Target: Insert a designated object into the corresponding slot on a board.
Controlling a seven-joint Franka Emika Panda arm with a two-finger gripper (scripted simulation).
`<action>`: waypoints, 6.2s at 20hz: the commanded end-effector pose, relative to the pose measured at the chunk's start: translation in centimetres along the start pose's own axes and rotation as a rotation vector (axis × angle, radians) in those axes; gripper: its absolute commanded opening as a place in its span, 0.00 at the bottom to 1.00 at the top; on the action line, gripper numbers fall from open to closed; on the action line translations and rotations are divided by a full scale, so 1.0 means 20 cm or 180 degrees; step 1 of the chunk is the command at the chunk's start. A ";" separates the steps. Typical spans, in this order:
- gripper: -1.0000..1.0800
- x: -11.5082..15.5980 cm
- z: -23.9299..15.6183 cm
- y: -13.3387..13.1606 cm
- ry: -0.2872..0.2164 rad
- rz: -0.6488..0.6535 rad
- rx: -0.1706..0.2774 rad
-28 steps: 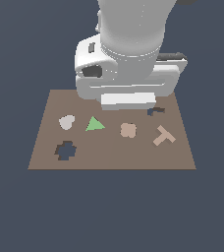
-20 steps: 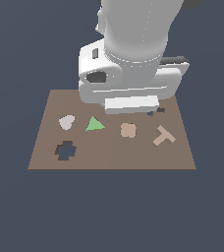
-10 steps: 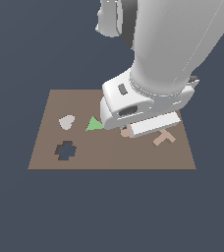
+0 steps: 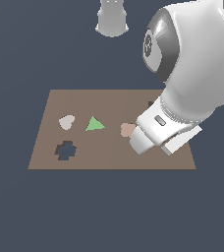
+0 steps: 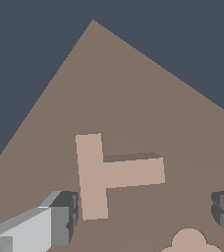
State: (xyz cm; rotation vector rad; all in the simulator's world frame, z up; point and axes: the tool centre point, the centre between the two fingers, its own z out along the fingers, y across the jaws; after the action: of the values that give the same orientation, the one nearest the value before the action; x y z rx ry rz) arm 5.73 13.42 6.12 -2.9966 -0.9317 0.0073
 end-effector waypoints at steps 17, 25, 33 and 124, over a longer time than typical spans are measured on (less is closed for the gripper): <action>0.96 0.06 0.15 -0.07 0.0010 -0.0284 -0.0015; 0.00 0.06 0.16 -0.07 0.0010 -0.0284 -0.0015; 0.00 0.06 0.15 -0.07 0.0012 -0.0307 -0.0018; 0.96 -0.39 0.16 -0.43 -0.0011 -0.7428 -0.0024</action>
State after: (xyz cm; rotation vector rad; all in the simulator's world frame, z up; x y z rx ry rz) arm -5.65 16.02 3.08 -0.3217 -3.1257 -0.0006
